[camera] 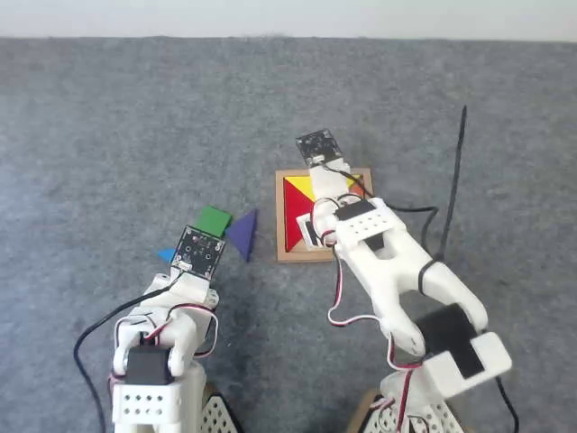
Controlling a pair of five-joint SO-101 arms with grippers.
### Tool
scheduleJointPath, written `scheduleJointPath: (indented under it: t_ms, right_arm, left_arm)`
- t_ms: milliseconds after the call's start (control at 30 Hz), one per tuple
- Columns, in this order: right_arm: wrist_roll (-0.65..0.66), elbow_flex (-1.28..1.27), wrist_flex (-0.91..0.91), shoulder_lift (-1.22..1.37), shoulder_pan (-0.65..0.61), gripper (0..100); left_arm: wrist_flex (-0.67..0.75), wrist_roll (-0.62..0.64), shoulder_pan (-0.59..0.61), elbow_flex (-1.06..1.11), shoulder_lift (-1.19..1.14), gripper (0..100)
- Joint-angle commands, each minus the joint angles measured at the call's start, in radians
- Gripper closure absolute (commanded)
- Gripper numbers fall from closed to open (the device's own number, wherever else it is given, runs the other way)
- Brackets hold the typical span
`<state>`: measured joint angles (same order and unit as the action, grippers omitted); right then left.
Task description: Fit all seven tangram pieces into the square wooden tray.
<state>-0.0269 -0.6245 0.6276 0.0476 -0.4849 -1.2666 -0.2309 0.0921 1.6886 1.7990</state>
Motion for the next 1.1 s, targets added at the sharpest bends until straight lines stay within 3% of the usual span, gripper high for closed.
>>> scheduleJointPath:
  t_ms: [0,333,700,1067]
  right_arm:
    - [0.051,0.092,0.031,0.031,-0.001,88.3]
    - [0.048,0.117,0.182,0.031,-0.001,88.3]
    - [0.034,0.109,0.119,-0.16,-0.016,87.9]
    - [0.063,0.117,0.071,-0.031,-0.022,87.9]
  left_arm:
    - [-0.003,-0.011,0.005,-0.007,0.023,98]
    - [-0.003,-0.011,0.005,-0.007,0.023,98]
    - [-0.003,-0.011,0.005,-0.007,0.023,98]
    - [-0.003,-0.011,0.005,-0.007,0.023,98]
